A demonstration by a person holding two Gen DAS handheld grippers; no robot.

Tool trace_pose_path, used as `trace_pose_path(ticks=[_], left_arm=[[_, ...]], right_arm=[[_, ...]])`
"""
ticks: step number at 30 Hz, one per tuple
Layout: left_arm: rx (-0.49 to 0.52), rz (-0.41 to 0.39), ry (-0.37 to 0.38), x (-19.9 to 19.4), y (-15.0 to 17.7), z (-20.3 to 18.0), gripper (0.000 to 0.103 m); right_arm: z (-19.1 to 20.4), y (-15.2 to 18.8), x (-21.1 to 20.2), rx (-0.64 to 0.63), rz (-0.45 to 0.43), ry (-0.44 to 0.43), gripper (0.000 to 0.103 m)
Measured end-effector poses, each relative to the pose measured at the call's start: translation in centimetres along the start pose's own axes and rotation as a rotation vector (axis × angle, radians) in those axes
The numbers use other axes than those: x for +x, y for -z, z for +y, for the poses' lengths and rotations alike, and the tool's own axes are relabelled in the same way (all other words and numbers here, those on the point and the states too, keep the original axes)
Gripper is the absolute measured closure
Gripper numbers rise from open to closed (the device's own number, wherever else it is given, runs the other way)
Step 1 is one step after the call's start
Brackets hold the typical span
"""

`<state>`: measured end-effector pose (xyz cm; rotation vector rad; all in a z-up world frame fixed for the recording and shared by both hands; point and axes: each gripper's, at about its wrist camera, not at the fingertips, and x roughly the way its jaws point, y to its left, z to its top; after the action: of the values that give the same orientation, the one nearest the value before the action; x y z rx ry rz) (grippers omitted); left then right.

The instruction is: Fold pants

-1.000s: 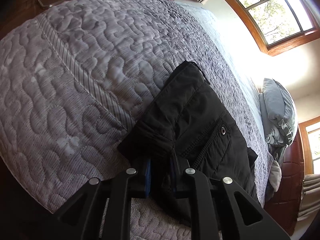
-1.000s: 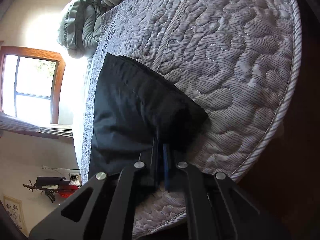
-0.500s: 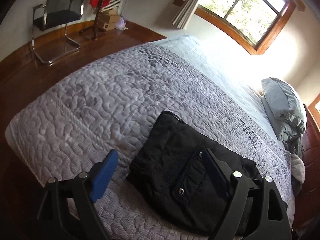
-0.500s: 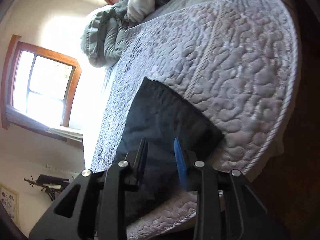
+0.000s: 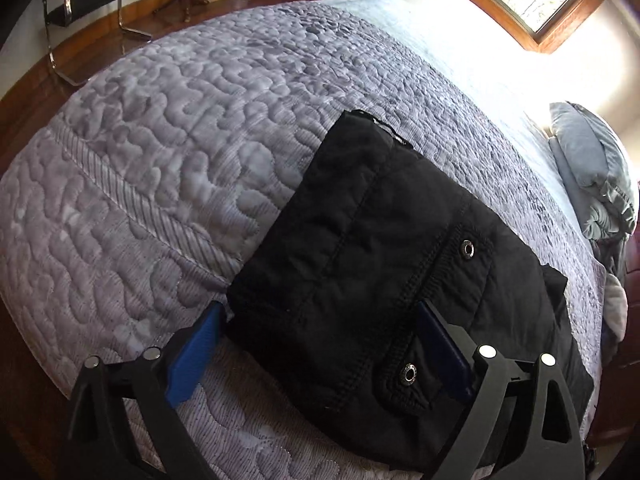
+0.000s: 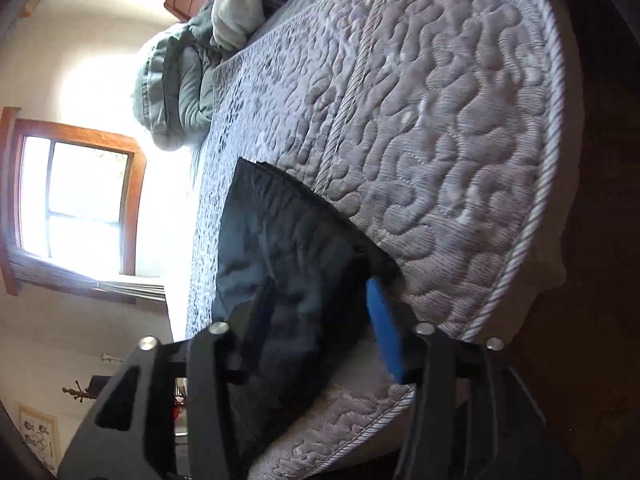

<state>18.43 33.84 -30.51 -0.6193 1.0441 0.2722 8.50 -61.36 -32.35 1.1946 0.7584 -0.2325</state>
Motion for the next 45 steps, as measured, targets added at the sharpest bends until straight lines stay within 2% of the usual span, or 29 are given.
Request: trace_pose_path(ticks=[5, 7, 9, 12, 13, 15, 19, 24, 26, 27, 30, 32, 34, 36, 40, 45], left_arm=[[-0.031, -0.083, 0.045, -2.2, 0.3, -0.2, 0.009], [-0.026, -0.092, 0.053, -2.4, 0.2, -0.7, 0.008], [-0.005, -0.07, 0.034, -1.9, 0.1, -1.6, 0.007], [0.029, -0.067, -0.009, -1.1, 0.2, -2.4, 0.005], [0.03, -0.067, -0.018, -1.0, 0.2, -2.5, 0.005], [0.022, -0.072, -0.026, -1.1, 0.2, -2.6, 0.005], [-0.01, -0.089, -0.014, -1.8, 0.2, -2.5, 0.005], [-0.004, -0.087, -0.029, -1.8, 0.3, -3.1, 0.004], [-0.01, -0.094, -0.029, -1.9, 0.3, -3.1, 0.004], [-0.02, -0.1, -0.023, -2.2, 0.4, -3.0, 0.005], [-0.045, -0.153, -0.009, -3.5, 0.6, -2.8, 0.005], [-0.051, -0.171, 0.002, -4.1, 0.6, -2.8, 0.005], [-0.044, -0.149, 0.022, -3.9, 0.7, -3.0, 0.004], [-0.025, -0.106, 0.033, -3.1, 0.8, -3.4, 0.004], [-0.01, -0.089, 0.021, -2.2, 1.0, -3.7, 0.004], [-0.028, -0.098, 0.038, -2.2, 1.2, -3.4, 0.004]], right_arm=[[-2.5, 0.6, 0.4, 0.083, 0.008, -0.028, 0.05], [-2.9, 0.9, 1.0, 0.094, 0.015, -0.05, 0.043], [-3.0, 1.0, 1.9, 0.101, 0.009, -0.049, 0.04], [-2.6, 0.9, 2.8, 0.107, -0.002, -0.061, 0.031], [-2.4, 0.8, 3.0, 0.104, -0.007, -0.066, 0.03], [-1.6, 0.7, 3.3, 0.087, 0.003, -0.102, 0.036], [-0.7, 0.7, 3.9, 0.044, 0.014, -0.049, 0.035], [-0.8, 0.1, 5.1, 0.072, 0.014, -0.084, 0.033], [-0.5, 0.1, 5.0, 0.059, -0.001, -0.086, 0.056], [-0.6, 0.1, 4.8, 0.048, -0.01, -0.09, 0.077], [-1.6, 0.1, 5.0, 0.054, -0.003, -0.1, 0.078], [-2.1, 0.1, 5.1, 0.076, 0.004, -0.139, 0.073], [-2.6, 0.1, 5.3, 0.106, 0.009, -0.152, 0.063], [-2.6, 0.0, 5.6, 0.108, 0.012, -0.144, 0.063], [-1.8, -0.1, 5.2, 0.071, 0.006, -0.113, 0.079], [0.6, -0.1, 4.0, 0.006, -0.007, -0.095, 0.082]])
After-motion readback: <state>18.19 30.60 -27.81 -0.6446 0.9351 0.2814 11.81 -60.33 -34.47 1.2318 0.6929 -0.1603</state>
